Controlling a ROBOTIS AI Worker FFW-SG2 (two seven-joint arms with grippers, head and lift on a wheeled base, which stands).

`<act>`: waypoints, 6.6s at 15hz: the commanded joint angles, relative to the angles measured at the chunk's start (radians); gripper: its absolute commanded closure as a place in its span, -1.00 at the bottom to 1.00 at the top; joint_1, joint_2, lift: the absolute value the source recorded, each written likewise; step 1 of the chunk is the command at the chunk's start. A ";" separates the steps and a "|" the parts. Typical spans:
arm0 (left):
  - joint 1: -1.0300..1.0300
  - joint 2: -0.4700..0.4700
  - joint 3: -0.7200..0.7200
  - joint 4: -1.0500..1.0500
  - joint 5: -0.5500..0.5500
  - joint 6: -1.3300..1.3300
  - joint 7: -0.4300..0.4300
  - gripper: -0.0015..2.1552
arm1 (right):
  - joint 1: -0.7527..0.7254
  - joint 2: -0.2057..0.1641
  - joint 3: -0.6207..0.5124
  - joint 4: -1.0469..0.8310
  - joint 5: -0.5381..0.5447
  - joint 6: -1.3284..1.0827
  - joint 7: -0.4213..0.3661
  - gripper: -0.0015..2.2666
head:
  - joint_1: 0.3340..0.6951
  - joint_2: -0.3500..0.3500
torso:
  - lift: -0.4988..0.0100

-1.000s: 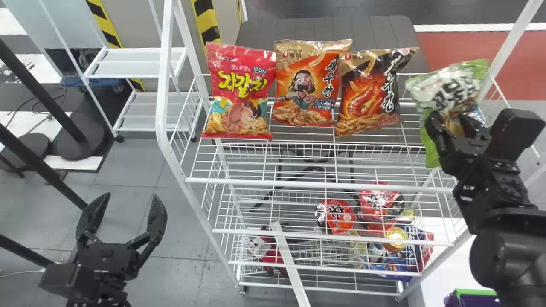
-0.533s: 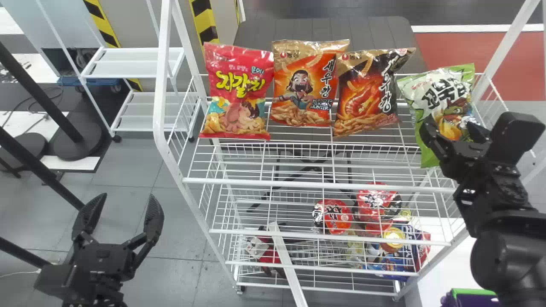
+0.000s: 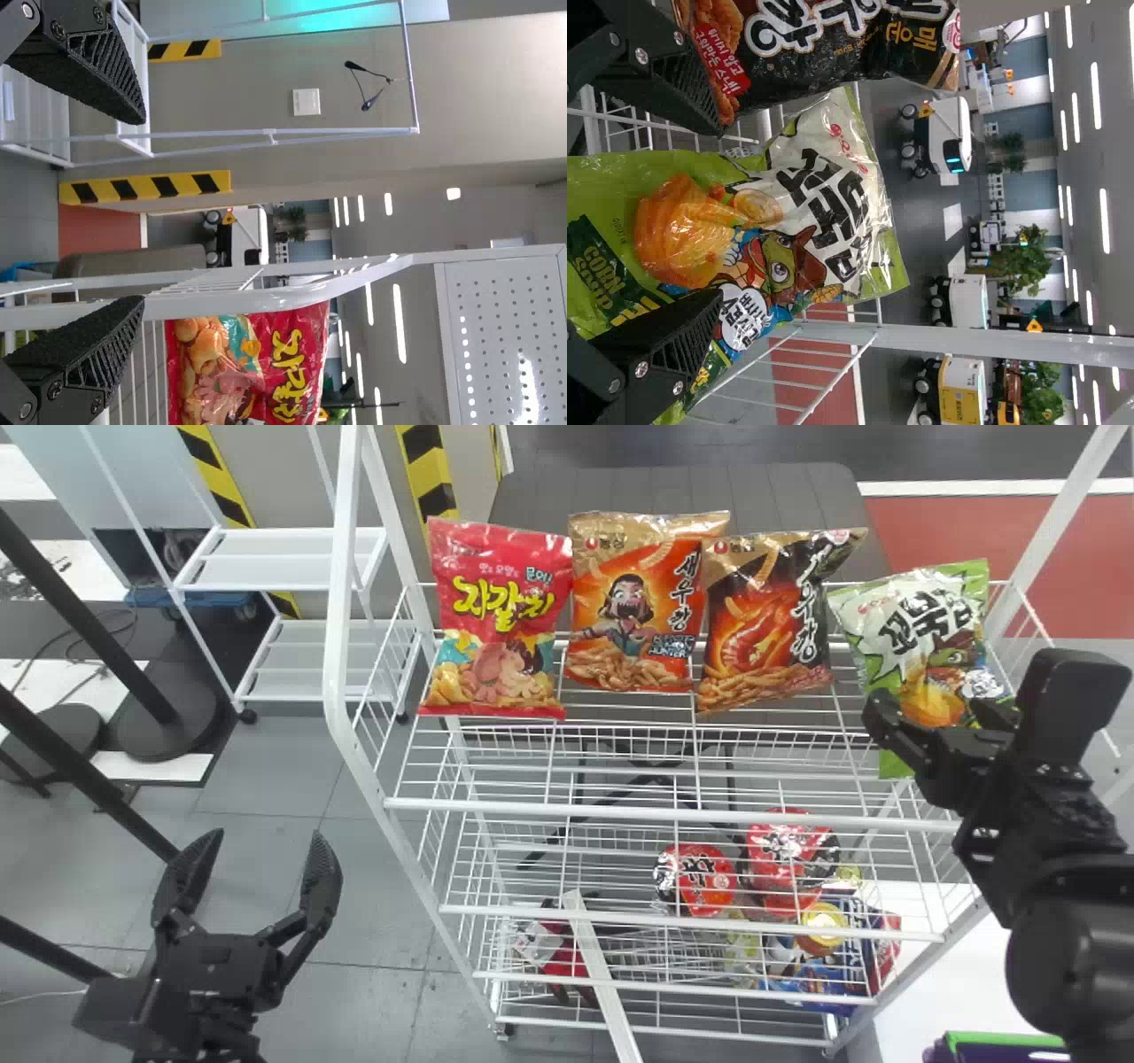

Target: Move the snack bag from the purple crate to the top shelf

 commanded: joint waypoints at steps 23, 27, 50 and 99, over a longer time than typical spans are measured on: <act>-0.005 0.006 0.000 0.012 0.012 -0.019 0.000 -0.91 | -0.093 0.004 -0.020 -0.023 0.127 0.309 0.002 -0.51 | 1.00 0.21 | 1.00; -0.005 0.009 0.000 0.012 0.012 -0.019 0.000 -0.91 | -0.093 0.004 -0.020 -0.023 0.134 0.312 0.004 0.22 | 1.00 0.21 | 1.00; -0.009 0.014 0.000 0.028 0.018 -0.037 0.000 -0.91 | -0.001 0.004 0.039 -0.035 0.064 -0.111 -0.143 0.77 | 1.00 0.26 | 1.00; -0.034 0.034 -0.013 0.055 0.026 -0.050 0.000 -0.91 | 0.031 0.004 0.122 -0.027 -0.016 -0.157 -0.231 -0.86 | 1.00 0.32 | 1.00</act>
